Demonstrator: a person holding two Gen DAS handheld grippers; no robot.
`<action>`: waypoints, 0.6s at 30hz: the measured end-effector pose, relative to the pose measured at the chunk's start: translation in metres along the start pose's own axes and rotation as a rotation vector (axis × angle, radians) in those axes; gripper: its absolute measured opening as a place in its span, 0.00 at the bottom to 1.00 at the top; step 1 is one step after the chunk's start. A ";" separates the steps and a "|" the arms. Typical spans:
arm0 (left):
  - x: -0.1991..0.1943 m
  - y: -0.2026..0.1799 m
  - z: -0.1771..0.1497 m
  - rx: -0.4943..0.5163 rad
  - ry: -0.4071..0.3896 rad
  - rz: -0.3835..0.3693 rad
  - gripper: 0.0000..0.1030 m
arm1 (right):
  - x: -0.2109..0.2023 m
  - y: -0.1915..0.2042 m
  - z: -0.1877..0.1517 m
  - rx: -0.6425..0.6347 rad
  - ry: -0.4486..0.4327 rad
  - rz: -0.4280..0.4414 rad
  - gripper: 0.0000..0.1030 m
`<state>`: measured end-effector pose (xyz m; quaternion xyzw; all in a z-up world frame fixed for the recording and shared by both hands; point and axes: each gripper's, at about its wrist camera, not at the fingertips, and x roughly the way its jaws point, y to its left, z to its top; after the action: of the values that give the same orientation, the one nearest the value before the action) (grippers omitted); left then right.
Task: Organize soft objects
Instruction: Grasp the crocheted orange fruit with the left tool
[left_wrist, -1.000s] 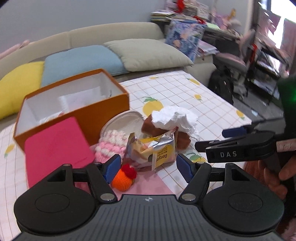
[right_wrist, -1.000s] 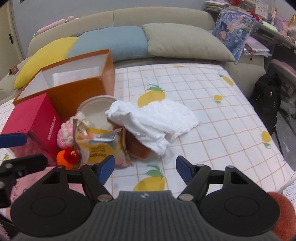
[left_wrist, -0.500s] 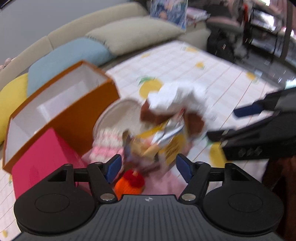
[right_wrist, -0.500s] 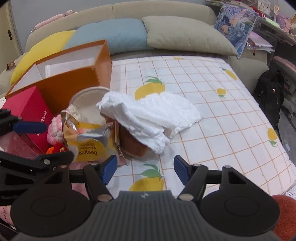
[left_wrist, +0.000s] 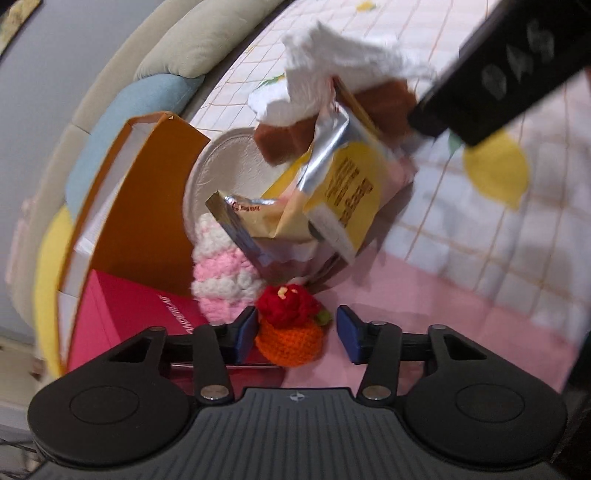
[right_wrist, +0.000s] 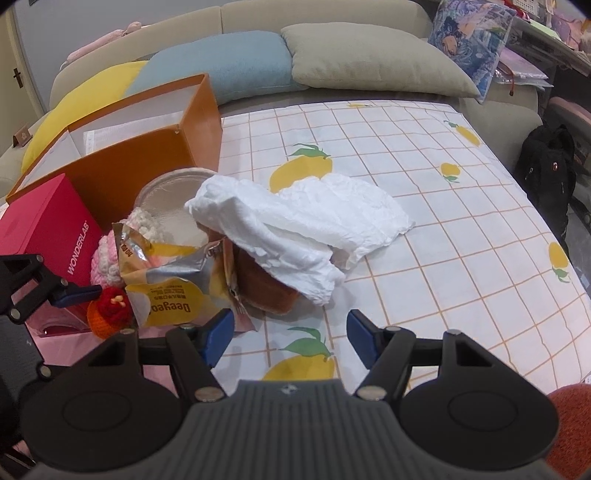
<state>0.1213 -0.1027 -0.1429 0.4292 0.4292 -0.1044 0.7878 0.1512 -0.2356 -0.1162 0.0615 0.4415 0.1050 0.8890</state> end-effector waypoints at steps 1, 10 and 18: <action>0.001 -0.001 0.000 0.010 0.005 0.010 0.50 | 0.000 0.000 0.000 0.002 0.001 0.001 0.65; -0.006 0.013 -0.002 -0.131 -0.028 -0.045 0.45 | -0.004 0.003 0.001 -0.021 -0.030 0.035 0.63; -0.047 0.051 -0.008 -0.398 -0.111 -0.135 0.44 | -0.016 0.008 0.019 -0.041 -0.140 0.084 0.55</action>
<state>0.1158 -0.0750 -0.0790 0.2292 0.4251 -0.0934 0.8706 0.1560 -0.2320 -0.0906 0.0689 0.3730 0.1468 0.9135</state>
